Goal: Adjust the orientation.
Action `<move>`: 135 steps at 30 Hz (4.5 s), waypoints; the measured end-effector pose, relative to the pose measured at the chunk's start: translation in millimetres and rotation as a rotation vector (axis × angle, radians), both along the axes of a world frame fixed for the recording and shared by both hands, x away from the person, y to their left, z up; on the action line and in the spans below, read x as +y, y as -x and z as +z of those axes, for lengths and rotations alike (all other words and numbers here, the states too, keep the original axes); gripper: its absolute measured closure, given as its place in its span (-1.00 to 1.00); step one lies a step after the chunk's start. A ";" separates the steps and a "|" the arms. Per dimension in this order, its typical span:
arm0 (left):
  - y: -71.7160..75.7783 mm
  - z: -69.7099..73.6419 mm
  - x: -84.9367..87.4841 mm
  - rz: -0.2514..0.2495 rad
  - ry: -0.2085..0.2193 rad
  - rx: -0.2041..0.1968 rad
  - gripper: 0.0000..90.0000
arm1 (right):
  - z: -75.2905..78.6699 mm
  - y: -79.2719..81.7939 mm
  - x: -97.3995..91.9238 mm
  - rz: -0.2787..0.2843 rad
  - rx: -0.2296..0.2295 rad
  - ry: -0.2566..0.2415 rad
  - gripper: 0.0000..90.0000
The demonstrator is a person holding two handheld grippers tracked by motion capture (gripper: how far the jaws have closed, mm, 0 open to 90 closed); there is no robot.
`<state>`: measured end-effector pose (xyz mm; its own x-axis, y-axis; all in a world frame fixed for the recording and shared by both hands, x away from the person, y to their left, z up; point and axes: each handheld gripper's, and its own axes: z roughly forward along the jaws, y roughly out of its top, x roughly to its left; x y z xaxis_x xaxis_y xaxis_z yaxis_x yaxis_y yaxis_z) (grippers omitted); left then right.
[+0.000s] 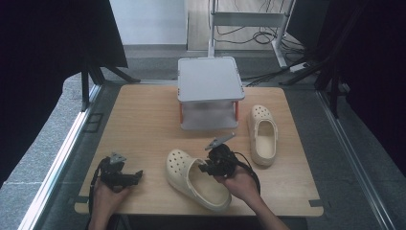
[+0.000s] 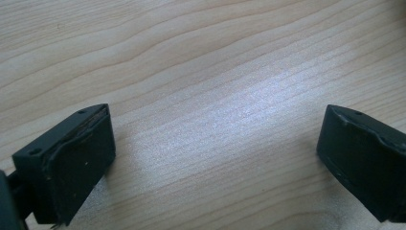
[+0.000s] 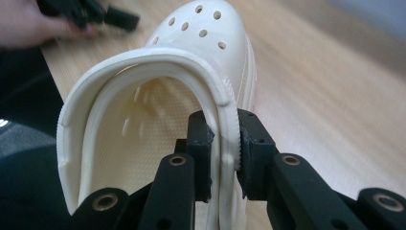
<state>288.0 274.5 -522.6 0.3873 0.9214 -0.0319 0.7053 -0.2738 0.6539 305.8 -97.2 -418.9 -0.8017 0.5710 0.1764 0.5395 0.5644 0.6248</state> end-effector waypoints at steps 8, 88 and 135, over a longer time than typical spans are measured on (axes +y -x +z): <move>0.0 -0.1 -0.2 0.002 0.002 -0.001 -1.00 | -27.1 10.4 -15.7 -0.005 0.005 0.040 0.68; 0.0 0.0 0.0 0.000 0.000 0.001 -1.00 | -22.6 -121.3 -145.2 -0.493 -0.078 0.099 -0.38; 0.1 0.1 -0.1 0.000 0.001 0.002 -1.00 | 12.8 -70.9 -145.0 -0.388 -0.164 0.096 0.70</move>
<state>287.9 274.4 -522.5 0.3868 0.9216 -0.0331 0.7065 -0.2731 0.6528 376.7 -242.2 -406.1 -0.5376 0.8432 -0.0045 0.6210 0.3995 0.6743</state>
